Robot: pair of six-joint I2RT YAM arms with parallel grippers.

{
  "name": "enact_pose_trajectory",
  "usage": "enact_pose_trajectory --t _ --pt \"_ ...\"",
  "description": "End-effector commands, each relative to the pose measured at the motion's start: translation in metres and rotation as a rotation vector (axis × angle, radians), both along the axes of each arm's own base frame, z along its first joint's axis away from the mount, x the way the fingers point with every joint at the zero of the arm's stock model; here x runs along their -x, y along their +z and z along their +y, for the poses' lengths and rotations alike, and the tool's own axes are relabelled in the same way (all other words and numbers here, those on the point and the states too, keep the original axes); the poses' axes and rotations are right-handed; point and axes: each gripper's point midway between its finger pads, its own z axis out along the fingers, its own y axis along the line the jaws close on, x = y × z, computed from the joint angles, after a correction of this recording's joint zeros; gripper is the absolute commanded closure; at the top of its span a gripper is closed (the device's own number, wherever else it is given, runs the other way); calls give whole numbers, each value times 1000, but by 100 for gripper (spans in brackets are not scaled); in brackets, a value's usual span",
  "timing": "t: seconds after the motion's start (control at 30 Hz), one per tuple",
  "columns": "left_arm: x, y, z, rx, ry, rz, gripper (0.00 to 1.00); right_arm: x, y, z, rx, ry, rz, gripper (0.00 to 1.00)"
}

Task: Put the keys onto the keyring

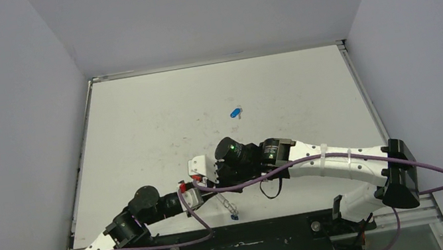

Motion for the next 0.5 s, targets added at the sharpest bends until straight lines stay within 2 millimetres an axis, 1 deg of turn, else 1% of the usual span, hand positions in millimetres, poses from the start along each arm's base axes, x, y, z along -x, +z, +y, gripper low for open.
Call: enact_pose_trajectory --t 0.0,0.1,0.17,0.47 --pt "1 31 -3 68 -13 -47 88 0 19 8 -70 15 -24 100" --pt "0 31 -2 64 -6 -47 82 0 19 8 -68 15 -23 100" --pt "0 32 -2 65 -4 -49 80 0 20 8 -70 15 -24 100" --pt "-2 36 0 74 10 -67 80 0 19 8 -66 19 -24 100"
